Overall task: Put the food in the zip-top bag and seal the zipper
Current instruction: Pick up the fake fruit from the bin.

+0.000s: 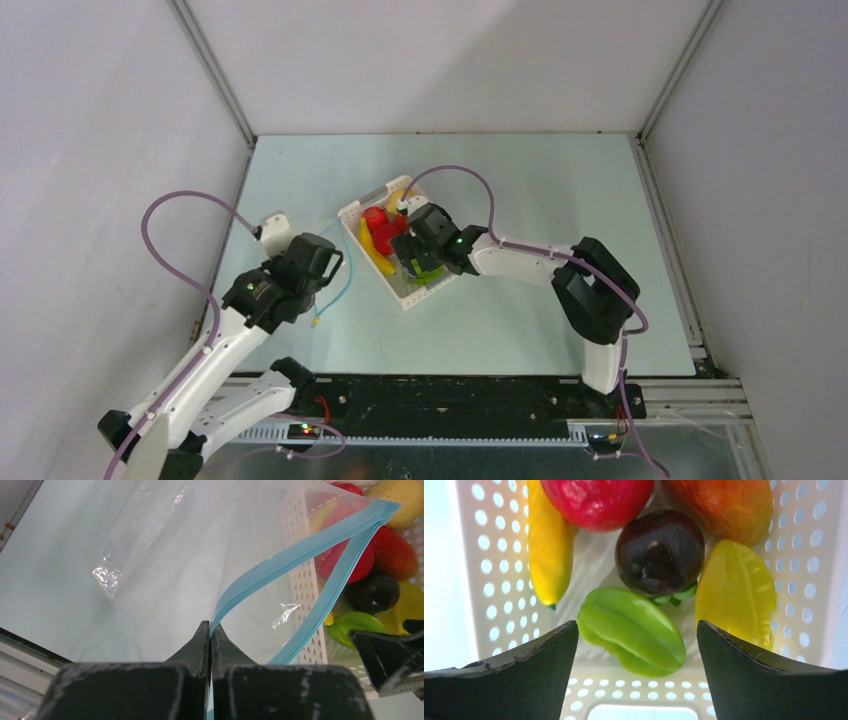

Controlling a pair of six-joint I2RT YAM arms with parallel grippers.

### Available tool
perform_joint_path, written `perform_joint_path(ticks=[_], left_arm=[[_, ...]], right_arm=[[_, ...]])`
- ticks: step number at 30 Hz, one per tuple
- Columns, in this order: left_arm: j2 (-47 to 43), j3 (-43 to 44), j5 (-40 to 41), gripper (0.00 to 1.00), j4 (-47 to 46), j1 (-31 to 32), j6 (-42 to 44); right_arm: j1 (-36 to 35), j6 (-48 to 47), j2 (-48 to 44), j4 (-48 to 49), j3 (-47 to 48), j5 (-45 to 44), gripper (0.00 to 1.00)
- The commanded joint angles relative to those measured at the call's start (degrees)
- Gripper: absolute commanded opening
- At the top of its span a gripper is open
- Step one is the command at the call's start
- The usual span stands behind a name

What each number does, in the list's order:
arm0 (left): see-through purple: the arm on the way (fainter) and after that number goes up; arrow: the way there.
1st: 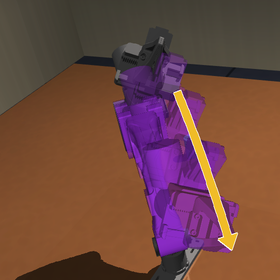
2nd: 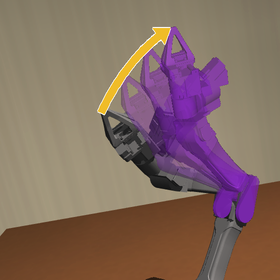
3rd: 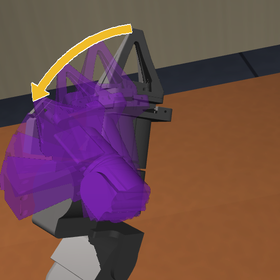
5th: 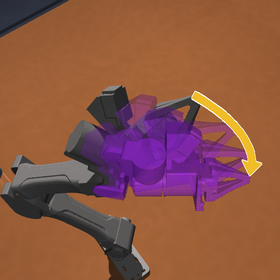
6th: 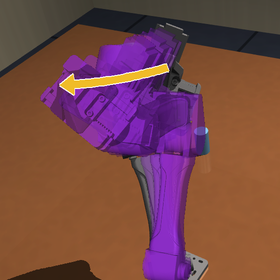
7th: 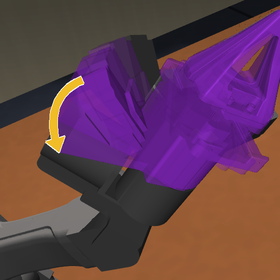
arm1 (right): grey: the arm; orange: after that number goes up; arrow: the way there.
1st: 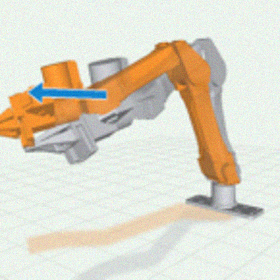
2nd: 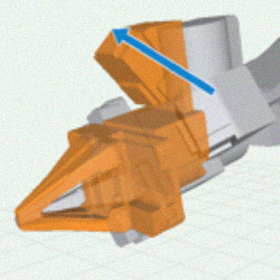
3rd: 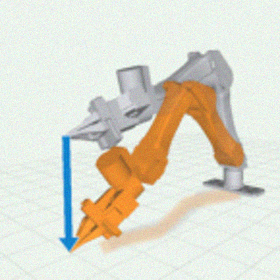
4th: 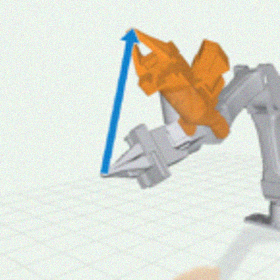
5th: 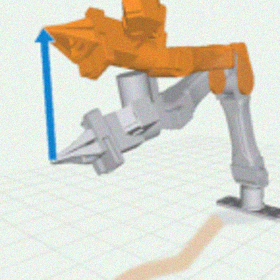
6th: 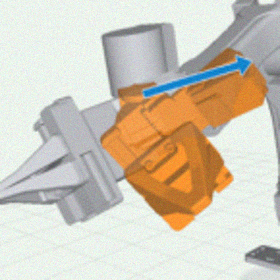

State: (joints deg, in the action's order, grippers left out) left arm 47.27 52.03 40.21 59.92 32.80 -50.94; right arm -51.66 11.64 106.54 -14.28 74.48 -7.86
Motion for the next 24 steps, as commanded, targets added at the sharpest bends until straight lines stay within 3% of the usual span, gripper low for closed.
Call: perform_joint_path(ticks=[1,18,20,24], left_arm=[[-0.9,-0.7,0.4,0.0,-2.1,-0.4,0.9],[-3.8,-4.1,-4.9,0.0,-7.5,-0.4,4.1],[-4.1,-4.3,-5.2,0.0,-7.6,-0.4,4.2],[-4.6,-4.6,-5.9,0.0,-8.0,-0.4,4.4]], right_arm=[[0.4,-1.8,5.1,1.9,4.6,-2.0,0.92],[0.2,2.9,12.7,6.3,10.4,-6.3,0.85],[0.2,2.9,12.6,6.4,10.4,-5.9,0.78],[0.2,3.0,11.7,5.9,10.3,-5.7,0.48]])
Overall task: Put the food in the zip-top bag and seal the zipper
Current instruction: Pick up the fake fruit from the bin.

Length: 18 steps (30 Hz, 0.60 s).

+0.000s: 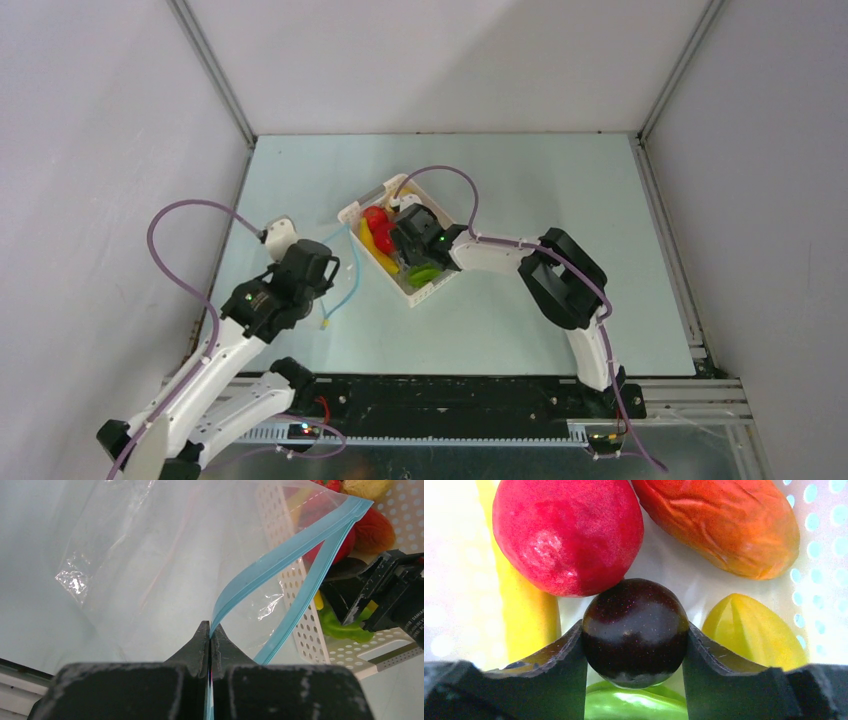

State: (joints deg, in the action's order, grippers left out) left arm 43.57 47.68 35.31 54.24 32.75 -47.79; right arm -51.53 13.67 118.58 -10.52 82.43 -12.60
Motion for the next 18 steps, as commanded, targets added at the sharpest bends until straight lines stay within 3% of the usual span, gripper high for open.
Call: perform_joint_path(ticks=[1,6,18], left_arm=[[-0.9,-0.4,-1.4,0.0,-2.5,-0.4,1.2],[-1.5,-0.7,-2.6,0.0,-2.8,-0.3,1.2],[-1.8,-0.2,-6.4,0.0,-4.6,-0.3,2.0]], right_arm=[[0.0,1.0,-0.6,1.6,2.4,-0.9,0.44],[-0.2,0.3,-6.1,-2.2,2.3,-0.4,0.32],[-3.4,2.5,-28.6,-3.3,-7.1,2.9,0.28]])
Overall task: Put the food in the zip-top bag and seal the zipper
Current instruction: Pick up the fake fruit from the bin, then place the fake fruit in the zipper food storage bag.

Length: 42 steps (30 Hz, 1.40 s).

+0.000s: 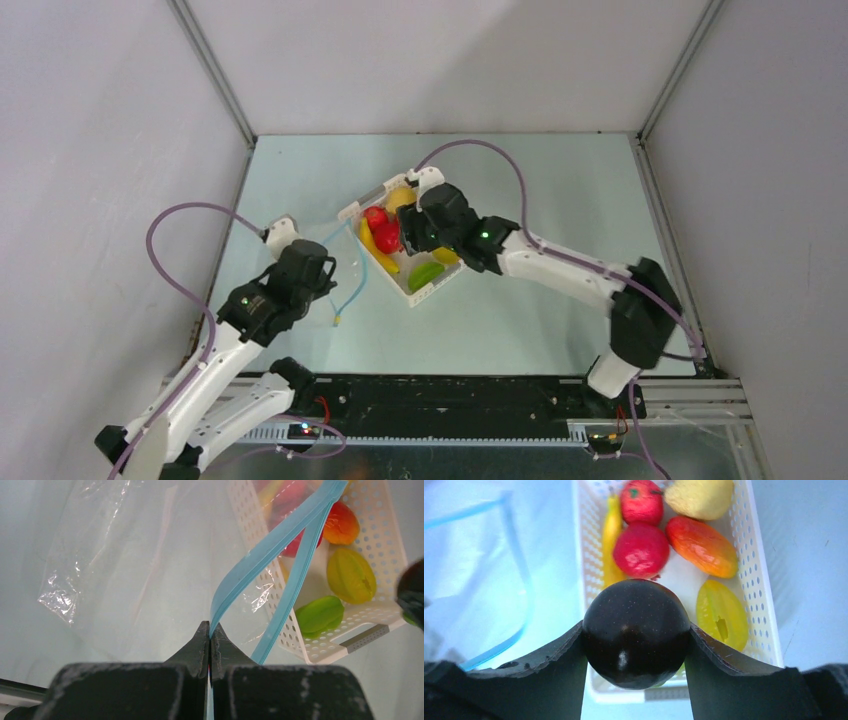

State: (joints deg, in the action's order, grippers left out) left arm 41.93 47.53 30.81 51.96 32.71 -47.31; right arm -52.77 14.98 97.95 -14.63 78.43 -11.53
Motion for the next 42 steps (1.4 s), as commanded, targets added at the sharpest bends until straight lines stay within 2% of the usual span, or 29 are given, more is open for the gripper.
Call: perform_joint_path(ticks=[1,6,8,12,17,21,24,26,28,34,42], left_arm=[[-0.1,-0.1,-2.9,0.0,-3.1,-0.3,1.6],[-0.3,-0.5,-8.3,0.0,-6.0,-0.3,2.1],[-0.8,-1.0,-11.0,0.0,-7.5,-0.2,2.7],[-2.6,-1.3,-13.0,0.0,-7.8,-0.2,2.3],[-7.6,-2.7,-14.8,0.0,-7.7,-0.2,2.3],[-10.2,-3.8,-20.1,0.0,-10.3,-0.2,2.8],[-11.0,-4.0,-19.9,0.0,-9.9,-0.3,2.5],[-11.0,-3.9,-18.9,0.0,-9.1,-0.2,2.1],[-10.8,-3.8,-18.6,0.0,-8.9,-0.2,2.0],[-10.2,-3.9,-18.3,0.0,-9.7,-0.2,1.7],[-10.0,-3.7,-15.8,0.0,-8.9,-0.2,1.4]], right_arm=[[-3.2,1.5,-10.2,0.8,-3.6,3.0,0.28],[-7.2,3.0,-14.3,4.0,-5.9,11.3,0.29],[-8.7,3.6,-13.7,7.2,-6.1,18.9,0.31],[-10.0,6.6,-10.1,14.8,-5.5,24.1,0.32],[-10.1,9.5,-5.1,19.7,-4.4,22.7,0.43],[-10.1,12.0,-0.5,18.4,-0.8,20.3,0.52],[-10.2,14.3,1.9,16.5,1.7,19.0,0.57],[-10.5,15.1,2.3,15.9,2.6,17.4,0.65],[-10.7,15.1,2.0,15.1,2.9,16.0,0.8],[-11.0,13.1,0.0,11.5,3.0,13.9,0.99],[-10.9,7.9,-6.2,8.6,2.9,11.8,1.0]])
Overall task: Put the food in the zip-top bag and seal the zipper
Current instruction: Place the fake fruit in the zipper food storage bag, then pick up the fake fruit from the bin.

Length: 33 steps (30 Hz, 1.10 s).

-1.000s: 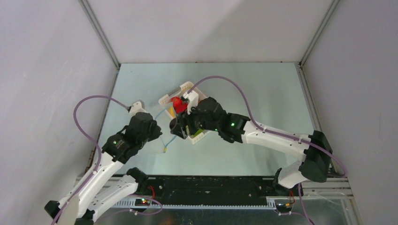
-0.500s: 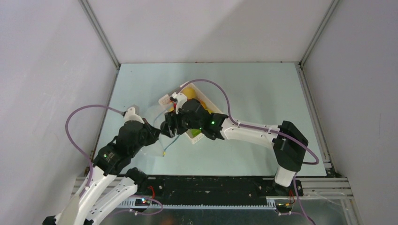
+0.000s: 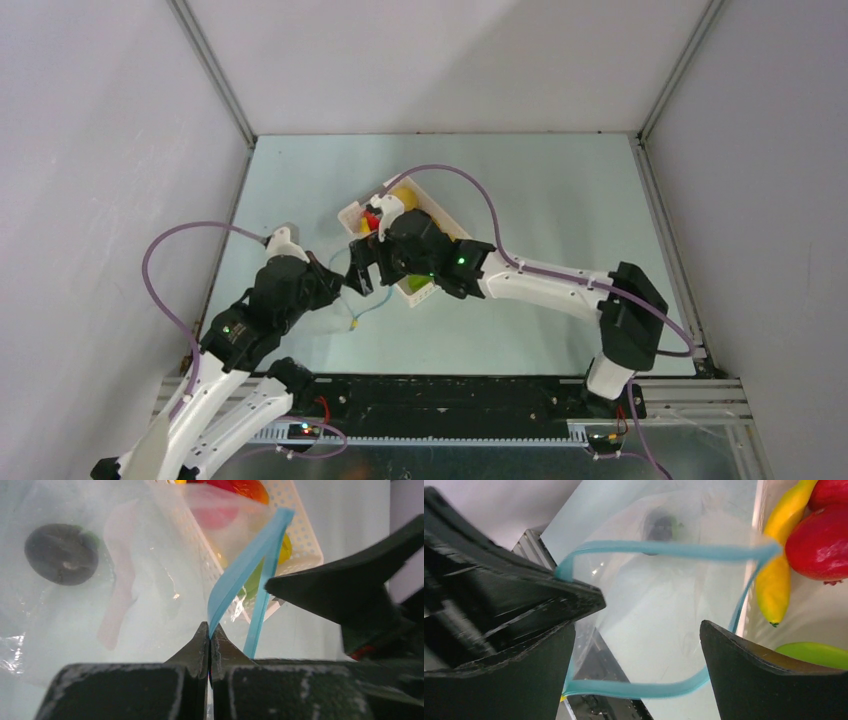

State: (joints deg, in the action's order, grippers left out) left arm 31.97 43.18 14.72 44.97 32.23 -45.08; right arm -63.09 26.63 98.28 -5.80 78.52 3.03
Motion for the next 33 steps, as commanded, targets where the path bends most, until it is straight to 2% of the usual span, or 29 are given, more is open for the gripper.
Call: perform_joint_path(ticks=[1,5,9,13,20,27,33], left_arm=[[-0.1,0.7,1.0,0.0,-1.3,0.3,-0.8],[-0.2,1.5,4.0,0.0,1.1,0.3,-1.3],[0.3,3.4,9.8,0.0,5.5,0.3,-3.5],[1.7,5.1,12.7,0.0,8.5,0.3,-4.9],[2.3,4.1,11.4,0.0,7.0,0.3,-5.0],[2.1,3.3,10.8,0.0,6.5,0.3,-4.3],[1.8,2.9,10.4,0.0,6.1,0.2,-3.9]], right_arm=[[-0.5,-4.2,-8.2,-1.3,2.6,-3.7,1.0],[1.5,-4.6,-11.9,-6.0,1.8,-4.6,0.99],[7.2,-3.5,-13.2,-10.0,0.0,-2.2,0.99],[10.2,-8.0,-11.4,-13.4,-0.8,-2.7,0.99],[10.9,-9.3,-3.0,-19.4,1.8,-13.2,0.98],[10.8,-6.0,9.4,-27.3,10.8,-25.2,0.93],[10.4,-4.7,17.2,-32.2,17.4,-30.1,0.88]])
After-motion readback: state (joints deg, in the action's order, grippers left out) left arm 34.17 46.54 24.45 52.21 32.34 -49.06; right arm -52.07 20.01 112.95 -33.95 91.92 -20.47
